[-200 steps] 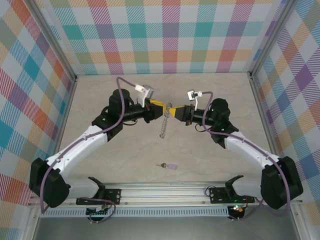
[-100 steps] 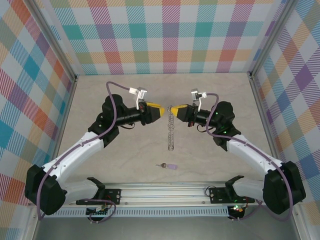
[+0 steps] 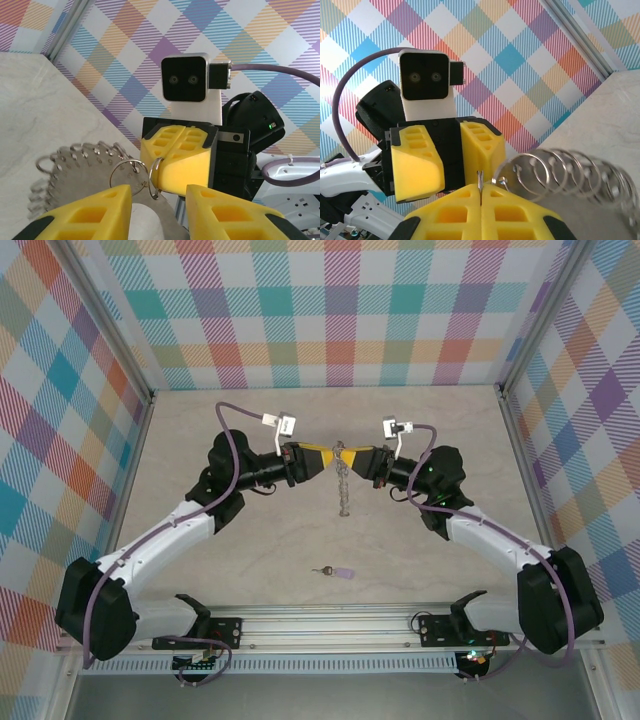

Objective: Put the keys on the keyring

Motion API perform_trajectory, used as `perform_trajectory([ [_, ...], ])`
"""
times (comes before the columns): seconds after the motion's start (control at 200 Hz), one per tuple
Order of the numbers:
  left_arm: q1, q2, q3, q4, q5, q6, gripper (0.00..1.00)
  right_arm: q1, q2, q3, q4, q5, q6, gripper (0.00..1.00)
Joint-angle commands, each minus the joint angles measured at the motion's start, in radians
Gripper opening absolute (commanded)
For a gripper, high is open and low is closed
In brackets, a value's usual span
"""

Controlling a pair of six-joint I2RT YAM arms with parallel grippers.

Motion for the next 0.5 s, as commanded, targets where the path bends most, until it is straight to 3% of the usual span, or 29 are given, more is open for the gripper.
perform_trajectory([
  [0.0,-0.004,0.008,-0.006,0.084,0.007,-0.025,0.33,0.001,0.002,0.005,0.098,0.006,0.026,0.0],
  [0.495,-0.015,0.047,0.009,0.118,0.014,-0.041,0.28,0.002,0.026,0.015,0.117,0.003,0.043,0.0],
])
